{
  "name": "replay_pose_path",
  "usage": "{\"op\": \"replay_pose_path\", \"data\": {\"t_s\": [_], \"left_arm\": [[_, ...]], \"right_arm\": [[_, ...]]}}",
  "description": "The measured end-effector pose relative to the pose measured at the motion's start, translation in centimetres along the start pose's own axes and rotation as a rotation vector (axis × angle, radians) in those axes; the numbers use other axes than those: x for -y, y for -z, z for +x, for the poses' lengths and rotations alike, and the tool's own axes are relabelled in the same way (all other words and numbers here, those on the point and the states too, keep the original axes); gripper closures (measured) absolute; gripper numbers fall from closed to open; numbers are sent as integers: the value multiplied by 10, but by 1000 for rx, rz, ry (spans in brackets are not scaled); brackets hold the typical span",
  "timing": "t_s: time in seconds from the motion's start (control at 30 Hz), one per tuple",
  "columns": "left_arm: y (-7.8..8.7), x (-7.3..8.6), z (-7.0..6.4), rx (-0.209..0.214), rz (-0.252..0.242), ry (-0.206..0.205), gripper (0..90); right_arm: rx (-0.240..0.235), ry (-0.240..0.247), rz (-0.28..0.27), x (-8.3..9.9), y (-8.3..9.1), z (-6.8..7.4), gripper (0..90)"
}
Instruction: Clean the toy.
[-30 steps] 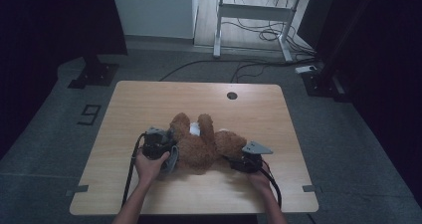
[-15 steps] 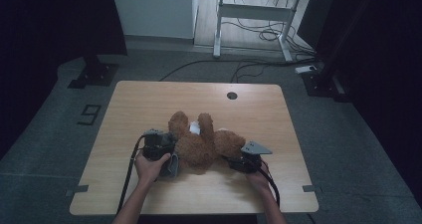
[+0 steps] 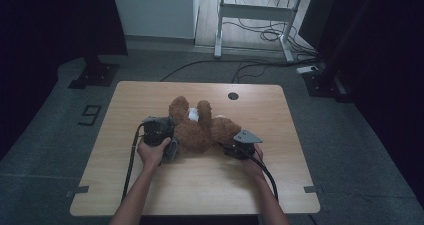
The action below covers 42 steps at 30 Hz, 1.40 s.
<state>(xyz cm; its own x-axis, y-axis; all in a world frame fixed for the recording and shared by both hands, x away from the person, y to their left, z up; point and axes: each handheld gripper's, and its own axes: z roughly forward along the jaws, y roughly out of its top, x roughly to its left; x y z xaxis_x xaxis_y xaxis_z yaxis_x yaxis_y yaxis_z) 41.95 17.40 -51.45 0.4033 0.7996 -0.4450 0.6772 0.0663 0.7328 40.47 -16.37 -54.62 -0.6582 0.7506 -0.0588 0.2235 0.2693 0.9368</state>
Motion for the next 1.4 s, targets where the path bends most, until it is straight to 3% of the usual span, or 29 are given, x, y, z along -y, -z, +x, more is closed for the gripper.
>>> {"op": "replay_pose_path", "data": {"t_s": [0.23, 0.37, 0.5, 0.63, 0.7, 0.8, 0.93, 1.1, 1.2, 1.3, 1.4], "left_arm": [[23, 5, -6, 0, 25, -22, 817], [51, -7, -19, 3, -38, -53, 813], [69, -29, -45, 25, -85, -121, 813], [57, -50, -74, 20, -74, -205, 813], [40, -57, -82, 25, -47, -206, 813], [11, -61, -83, 23, 4, -177, 811], [-16, -55, -75, -10, 87, -185, 810], [-14, -39, -60, 16, 74, -138, 828], [-7, -29, -61, 14, 57, -152, 830], [0, -19, -65, 4, 40, -174, 830], [6, -10, -67, 3, 21, -178, 832]], "right_arm": [[-35, -9, 44, 3, 10, 3, 378], [-57, -10, 50, 7, 16, 5, 377], [-62, -8, 53, 7, 17, 5, 378], [-64, -6, 53, 8, 18, 5, 377], [-65, -1, 51, 8, 18, 5, 377], [-72, 4, 54, 9, 19, 4, 377], [-72, 6, 59, 9, 20, 4, 375], [-75, -7, 58, 9, 20, 3, 329], [-64, -22, 81, 7, 21, 5, 231], [-54, -70, 111, 5, 25, 7, 155], [-80, -116, 124, 3, 32, 6, 126]]}}
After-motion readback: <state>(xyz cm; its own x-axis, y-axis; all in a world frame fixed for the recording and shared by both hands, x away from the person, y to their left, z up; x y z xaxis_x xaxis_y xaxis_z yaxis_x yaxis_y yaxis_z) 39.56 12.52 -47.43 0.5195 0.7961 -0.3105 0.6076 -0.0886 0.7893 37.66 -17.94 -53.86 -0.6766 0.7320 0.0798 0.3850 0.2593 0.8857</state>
